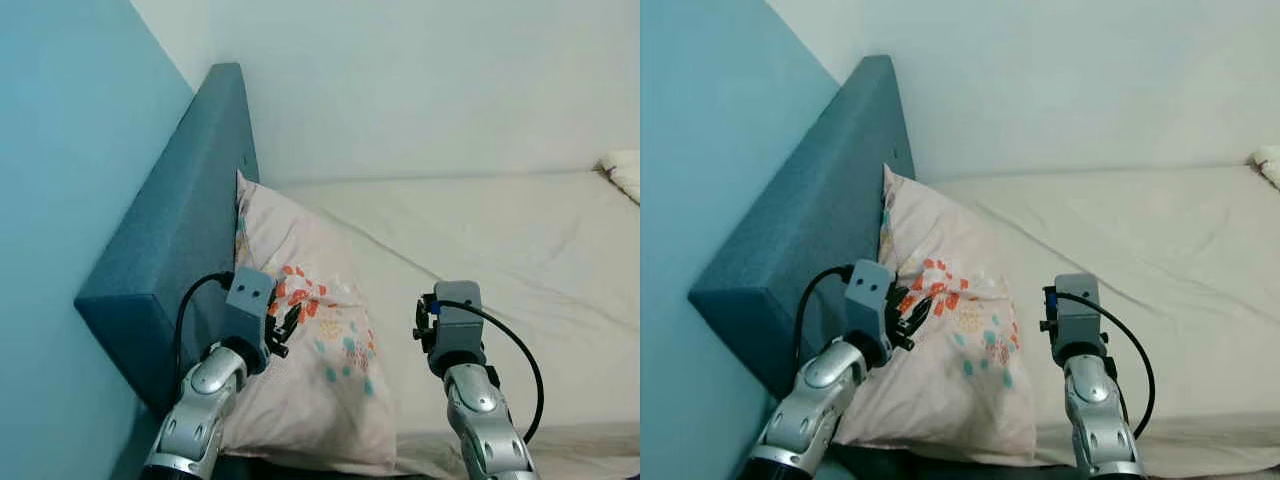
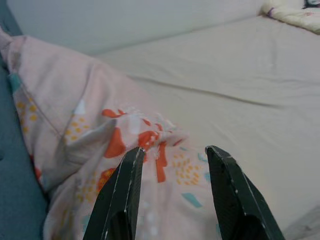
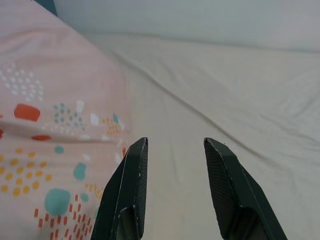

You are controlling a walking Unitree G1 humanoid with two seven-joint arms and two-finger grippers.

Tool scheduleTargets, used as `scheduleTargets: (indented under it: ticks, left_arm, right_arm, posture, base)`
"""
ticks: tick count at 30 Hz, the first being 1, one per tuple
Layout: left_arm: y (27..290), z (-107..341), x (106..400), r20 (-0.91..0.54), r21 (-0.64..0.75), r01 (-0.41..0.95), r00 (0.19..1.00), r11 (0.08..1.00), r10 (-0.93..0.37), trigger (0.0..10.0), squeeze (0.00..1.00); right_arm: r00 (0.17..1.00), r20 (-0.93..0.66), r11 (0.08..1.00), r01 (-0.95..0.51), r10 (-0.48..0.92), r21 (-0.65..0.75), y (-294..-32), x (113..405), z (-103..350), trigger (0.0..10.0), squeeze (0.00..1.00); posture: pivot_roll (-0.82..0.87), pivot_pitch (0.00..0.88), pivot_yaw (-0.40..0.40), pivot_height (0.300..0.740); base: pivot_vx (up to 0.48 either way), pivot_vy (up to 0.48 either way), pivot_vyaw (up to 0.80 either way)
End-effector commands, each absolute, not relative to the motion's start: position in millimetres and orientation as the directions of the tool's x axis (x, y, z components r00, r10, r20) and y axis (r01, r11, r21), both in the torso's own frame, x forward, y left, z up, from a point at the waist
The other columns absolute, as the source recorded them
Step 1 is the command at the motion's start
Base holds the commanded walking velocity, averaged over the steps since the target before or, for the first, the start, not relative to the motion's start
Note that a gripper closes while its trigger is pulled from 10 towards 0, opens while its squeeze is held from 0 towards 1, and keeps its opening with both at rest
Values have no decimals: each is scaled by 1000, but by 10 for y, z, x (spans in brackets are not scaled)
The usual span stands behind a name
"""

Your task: Clean up the room

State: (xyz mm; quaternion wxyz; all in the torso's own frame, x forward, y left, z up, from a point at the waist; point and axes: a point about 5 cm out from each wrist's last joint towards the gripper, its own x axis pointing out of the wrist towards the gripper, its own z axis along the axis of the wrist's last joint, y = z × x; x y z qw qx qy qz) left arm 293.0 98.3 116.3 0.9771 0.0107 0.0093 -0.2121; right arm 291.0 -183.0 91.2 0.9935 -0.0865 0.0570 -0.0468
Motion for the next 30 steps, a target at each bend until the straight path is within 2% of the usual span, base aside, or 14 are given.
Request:
scheduleTargets:
  ticks: [1,16,24,30]
  left_arm:
    - [1005,1124,2896,-40,21,429,903,903,-428,10000,0]
    - [920,1181,2836,-19,41,505,863,862,-505,10000,0]
    - [966,1258,2843,18,51,489,872,871,-490,10000,0]
    - [974,1335,2855,53,55,498,864,866,-500,10000,0]
  right_arm:
    - [988,-120,983,81,-101,-162,-1814,2891,887,10000,0]
    - [986,-126,984,85,-105,-155,-1805,2874,873,10000,0]
    - [987,-116,986,93,-109,-142,-1796,2873,878,10000,0]
    - [990,-110,991,78,-90,-112,-1739,2985,916,10000,0]
  posture:
    - [-42,65,3,631]
    - [-31,79,9,587]
    - [-25,82,11,587]
    - [-22,75,4,572]
  base:
    - [0,0,0]
    - [0,0,0]
    - [0,0,0]
    - [0,0,0]
